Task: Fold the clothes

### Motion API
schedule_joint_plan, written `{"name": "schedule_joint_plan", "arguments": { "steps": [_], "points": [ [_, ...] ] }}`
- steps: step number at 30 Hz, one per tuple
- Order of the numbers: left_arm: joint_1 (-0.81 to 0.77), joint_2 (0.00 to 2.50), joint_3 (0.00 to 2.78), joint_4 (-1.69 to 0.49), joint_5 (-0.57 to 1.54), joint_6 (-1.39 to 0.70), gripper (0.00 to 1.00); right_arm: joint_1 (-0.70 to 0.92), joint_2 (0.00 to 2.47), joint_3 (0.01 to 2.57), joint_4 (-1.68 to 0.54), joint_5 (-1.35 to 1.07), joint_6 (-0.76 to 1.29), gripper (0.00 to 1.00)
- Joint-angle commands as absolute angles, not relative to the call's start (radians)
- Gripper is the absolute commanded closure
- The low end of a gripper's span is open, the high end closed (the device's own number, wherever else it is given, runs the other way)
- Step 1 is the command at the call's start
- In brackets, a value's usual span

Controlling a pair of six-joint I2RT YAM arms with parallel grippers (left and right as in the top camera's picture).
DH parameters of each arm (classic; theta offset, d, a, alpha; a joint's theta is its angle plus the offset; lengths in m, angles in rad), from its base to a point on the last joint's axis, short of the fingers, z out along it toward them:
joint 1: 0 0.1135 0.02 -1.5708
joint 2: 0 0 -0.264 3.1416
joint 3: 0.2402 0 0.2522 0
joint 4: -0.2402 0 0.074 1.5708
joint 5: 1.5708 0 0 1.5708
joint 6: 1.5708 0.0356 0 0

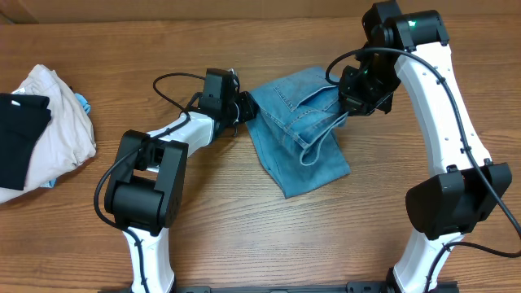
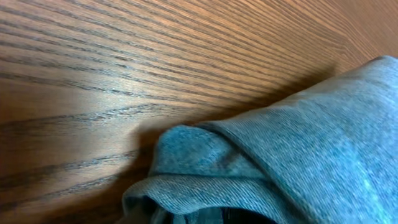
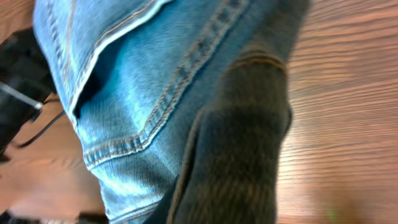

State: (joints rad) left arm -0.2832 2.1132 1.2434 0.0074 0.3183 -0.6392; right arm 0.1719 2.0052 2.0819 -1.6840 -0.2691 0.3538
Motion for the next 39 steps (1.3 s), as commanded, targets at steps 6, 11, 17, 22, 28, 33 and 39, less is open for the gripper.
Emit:
{"name": "schedule_joint_plan", "arguments": {
  "steps": [6, 11, 17, 22, 28, 33, 39],
  "points": [
    [-0.266, 1.972, 1.229, -0.141, 0.171, -0.564, 0.6, 0.176, 1.954, 2.081, -1.694, -0.35, 0.305, 0.91],
    [-0.266, 1.886, 1.229, -0.181, 0.15, -0.564, 0.62, 0.184, 1.954, 2.081, -1.694, -0.353, 0.294, 0.87],
    [-0.266, 1.856, 1.229, -0.184, 0.15, -0.564, 0.66, 0.231, 1.954, 2.08, -1.694, -0.356, 0.287, 0.87],
    [-0.266, 1.853, 1.229, -0.182, 0.167, -0.56, 0.66, 0.251, 1.954, 2.08, -1.694, -0.331, 0.287, 0.87],
    [-0.266, 1.818, 1.242, -0.179, 0.18, -0.496, 0.63, 0.253, 1.954, 2.08, -1.694, -0.331, 0.287, 0.78],
    [-0.264, 1.771, 1.258, -0.178, 0.172, -0.446, 0.63, 0.27, 1.954, 2.08, -1.694, -0.33, 0.283, 0.63],
    [-0.26, 1.746, 1.268, -0.178, 0.179, -0.441, 0.65, 0.269, 1.954, 2.08, -1.694, -0.308, 0.284, 0.62]
  ]
}}
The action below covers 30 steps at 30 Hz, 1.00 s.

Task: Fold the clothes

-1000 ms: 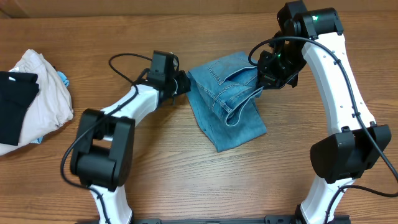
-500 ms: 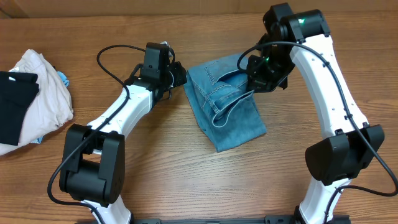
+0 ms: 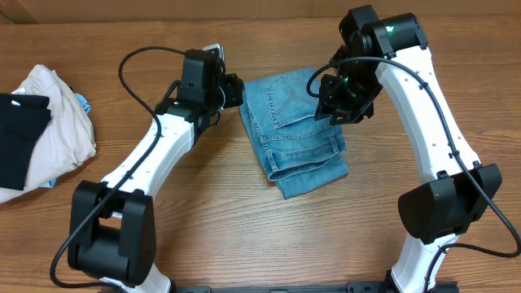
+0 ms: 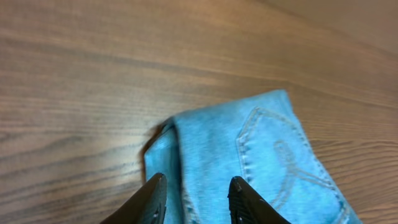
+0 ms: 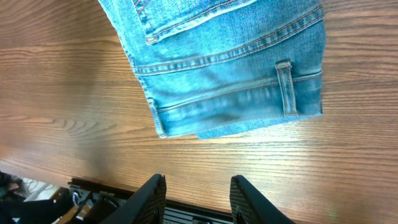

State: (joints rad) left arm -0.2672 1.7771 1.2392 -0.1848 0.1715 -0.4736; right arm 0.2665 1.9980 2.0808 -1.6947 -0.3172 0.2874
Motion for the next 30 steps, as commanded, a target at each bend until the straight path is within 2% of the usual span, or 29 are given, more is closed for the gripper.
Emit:
{"name": "schedule_joint_plan", "arguments": {
  "steps": [1, 7, 9, 11, 15, 17, 19, 20, 25, 30],
  "points": [
    [-0.262, 1.746, 1.271, -0.179, 0.186, -0.441, 0.65, 0.268, 1.954, 2.08, -1.694, -0.305, 0.284, 0.62],
    [-0.281, 1.746, 1.272, -0.131, 0.256, -0.424, 0.68, 0.266, 1.954, 2.08, -1.692, -0.26, 0.283, 0.63],
    [-0.294, 1.746, 1.272, -0.104, 0.263, -0.38, 0.68, 0.264, 1.954, 2.081, -1.687, -0.224, 0.284, 0.68],
    [-0.299, 1.747, 1.272, -0.103, 0.261, -0.378, 0.74, 0.253, 1.954, 2.083, -1.677, -0.183, 0.28, 0.7],
    [-0.309, 1.777, 1.272, -0.109, 0.317, -0.405, 0.8, 0.2, 1.954, 2.083, -1.648, -0.133, 0.28, 0.7],
    [-0.324, 1.804, 1.272, -0.123, 0.336, -0.408, 0.8, 0.168, 1.954, 2.083, -1.649, -0.135, 0.28, 0.69],
    [-0.343, 1.837, 1.272, -0.132, 0.377, -0.409, 0.8, 0.142, 1.954, 2.083, -1.648, -0.135, 0.28, 0.57],
    [-0.356, 1.857, 1.272, -0.137, 0.398, -0.411, 0.8, 0.126, 1.954, 2.083, -1.644, -0.135, 0.279, 0.55],
    [-0.433, 1.956, 1.272, -0.202, 0.453, -0.45, 0.8, 0.098, 1.954, 2.082, -1.629, -0.142, 0.227, 0.55],
    [-0.518, 2.05, 1.272, -0.346, 0.629, -0.496, 0.84, 0.099, 1.957, 2.082, -1.61, -0.142, 0.208, 0.55]
  ]
}}
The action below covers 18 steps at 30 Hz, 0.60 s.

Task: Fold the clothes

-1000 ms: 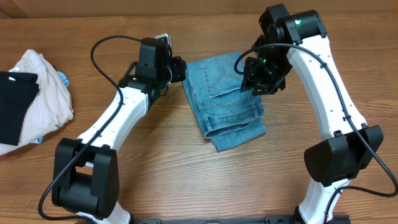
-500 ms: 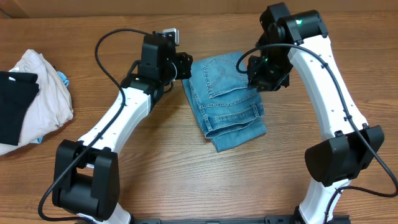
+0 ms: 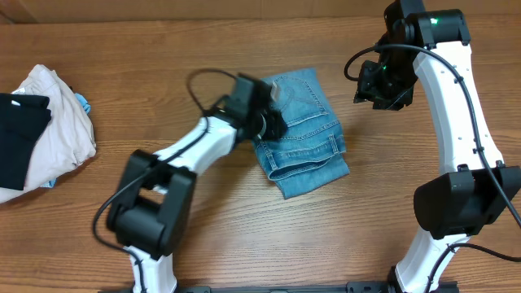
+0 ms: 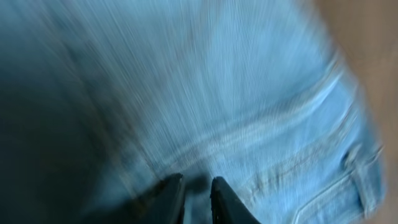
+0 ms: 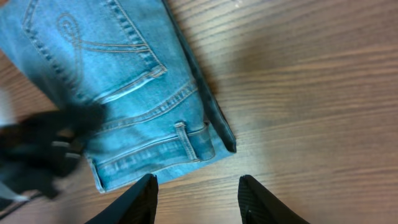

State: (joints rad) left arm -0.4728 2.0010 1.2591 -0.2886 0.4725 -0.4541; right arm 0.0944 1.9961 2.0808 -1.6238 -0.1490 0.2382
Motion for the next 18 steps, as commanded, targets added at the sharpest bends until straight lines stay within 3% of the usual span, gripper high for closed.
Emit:
{"name": "schedule_joint_plan", "arguments": {
  "steps": [1, 7, 12, 15, 18],
  "points": [
    [-0.53, 2.059, 1.272, -0.372, 0.649, -0.503, 0.86, 0.099, 1.958, 2.082, -1.603, -0.143, 0.208, 0.54],
    [-0.576, 2.078, 1.272, -0.454, 0.653, -0.461, 0.93, 0.099, 1.982, 2.082, -1.584, -0.143, 0.208, 0.53],
    [-0.515, 2.007, 1.273, -0.459, 0.693, -0.451, 0.93, 0.099, 2.016, 2.081, -1.601, -0.142, 0.198, 0.51],
    [-0.45, 1.914, 1.273, -0.483, 0.696, -0.44, 0.9, 0.099, 2.033, 2.08, -1.607, -0.143, 0.166, 0.5],
    [-0.384, 1.815, 1.273, -0.53, 0.667, -0.442, 0.79, 0.098, 2.039, 2.08, -1.603, -0.142, 0.149, 0.49]
  ]
}}
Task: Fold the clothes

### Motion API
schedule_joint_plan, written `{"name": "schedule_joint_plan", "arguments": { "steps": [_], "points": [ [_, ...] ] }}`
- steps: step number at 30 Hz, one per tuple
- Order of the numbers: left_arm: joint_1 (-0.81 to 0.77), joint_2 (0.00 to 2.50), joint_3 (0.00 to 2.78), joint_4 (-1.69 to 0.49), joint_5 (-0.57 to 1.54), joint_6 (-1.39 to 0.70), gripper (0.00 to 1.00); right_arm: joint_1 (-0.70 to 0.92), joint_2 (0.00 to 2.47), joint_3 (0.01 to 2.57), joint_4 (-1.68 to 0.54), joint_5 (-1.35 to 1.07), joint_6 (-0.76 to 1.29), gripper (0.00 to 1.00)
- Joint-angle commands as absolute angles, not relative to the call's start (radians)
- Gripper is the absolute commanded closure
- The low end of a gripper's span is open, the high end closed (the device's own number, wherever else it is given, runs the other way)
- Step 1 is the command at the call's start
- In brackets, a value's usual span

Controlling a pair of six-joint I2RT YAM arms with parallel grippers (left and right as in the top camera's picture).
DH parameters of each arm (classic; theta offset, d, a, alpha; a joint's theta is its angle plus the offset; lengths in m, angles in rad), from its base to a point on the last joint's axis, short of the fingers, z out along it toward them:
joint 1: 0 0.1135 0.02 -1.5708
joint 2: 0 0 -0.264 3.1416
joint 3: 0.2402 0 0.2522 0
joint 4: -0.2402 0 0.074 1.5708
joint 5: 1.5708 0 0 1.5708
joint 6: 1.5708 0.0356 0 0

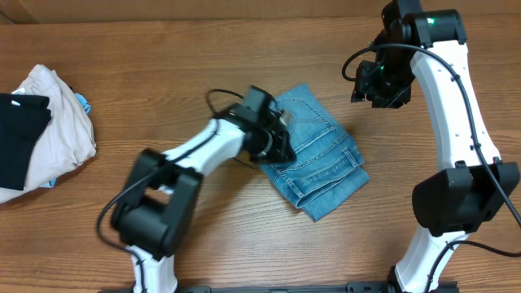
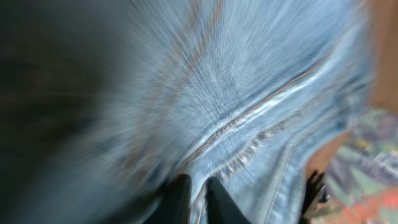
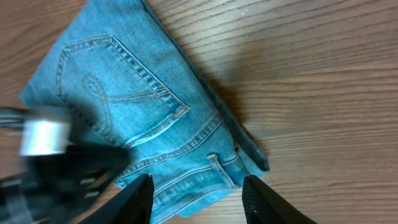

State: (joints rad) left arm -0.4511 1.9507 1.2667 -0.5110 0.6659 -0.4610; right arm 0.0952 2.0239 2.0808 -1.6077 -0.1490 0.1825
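Blue jeans (image 1: 326, 167) lie folded into a small rectangle mid-table, back pocket up and turned at a slant. My left gripper (image 1: 275, 142) is down on their left part. The blurred left wrist view shows its fingers (image 2: 180, 196) almost together, pressed into the denim (image 2: 249, 93) with a sliver of seam between them. My right gripper (image 1: 376, 85) hangs open, high above and to the right of the jeans. In the right wrist view the jeans (image 3: 149, 118) lie below its wide-apart fingers (image 3: 258, 199), with nothing between them.
A pile of other clothes (image 1: 45, 134), cream with a black piece on top, lies at the table's left edge. The left arm's cable (image 1: 224, 96) loops above the table just behind the jeans. Bare wood (image 1: 407, 220) surrounds the folded jeans.
The folded jeans have slid right and toward the front and have turned to a slant, with the left gripper still on them. The right gripper has hardly moved.
First the right gripper held part of the jeans up while the left was at their left edge. Then the jeans lay folded flat with both grippers open and off them. Later the left gripper was down on the denim, the right arm farther right; now the jeans are shifted.
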Motion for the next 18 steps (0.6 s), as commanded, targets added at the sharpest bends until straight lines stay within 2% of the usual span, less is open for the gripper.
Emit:
{"name": "schedule_joint_plan", "arguments": {
  "steps": [1, 2, 4, 6, 11, 18],
  "points": [
    [-0.359, 1.779, 1.273, -0.579, 0.638, -0.462, 0.67, 0.098, 2.04, 2.08, -1.599, -0.142, 0.148, 0.48],
    [-0.348, 1.764, 1.273, -0.607, 0.615, -0.479, 0.56, 0.097, 2.041, 2.08, -1.597, -0.142, 0.148, 0.46],
    [-0.329, 1.74, 1.273, -0.695, 0.545, -0.54, 0.48, 0.097, 2.041, 2.08, -1.594, -0.141, 0.147, 0.46],
    [-0.326, 1.741, 1.271, -0.746, 0.488, -0.582, 0.37, 0.097, 2.041, 2.08, -1.591, -0.142, 0.148, 0.46],
    [-0.349, 1.768, 1.221, -0.693, 0.364, -0.699, 0.19, 0.097, 2.041, 2.08, -1.598, -0.142, 0.148, 0.46],
    [-0.34, 1.882, 1.16, -0.494, 0.333, -0.738, 0.16, 0.098, 2.041, 2.08, -1.61, -0.142, 0.147, 0.45]
  ]
}}
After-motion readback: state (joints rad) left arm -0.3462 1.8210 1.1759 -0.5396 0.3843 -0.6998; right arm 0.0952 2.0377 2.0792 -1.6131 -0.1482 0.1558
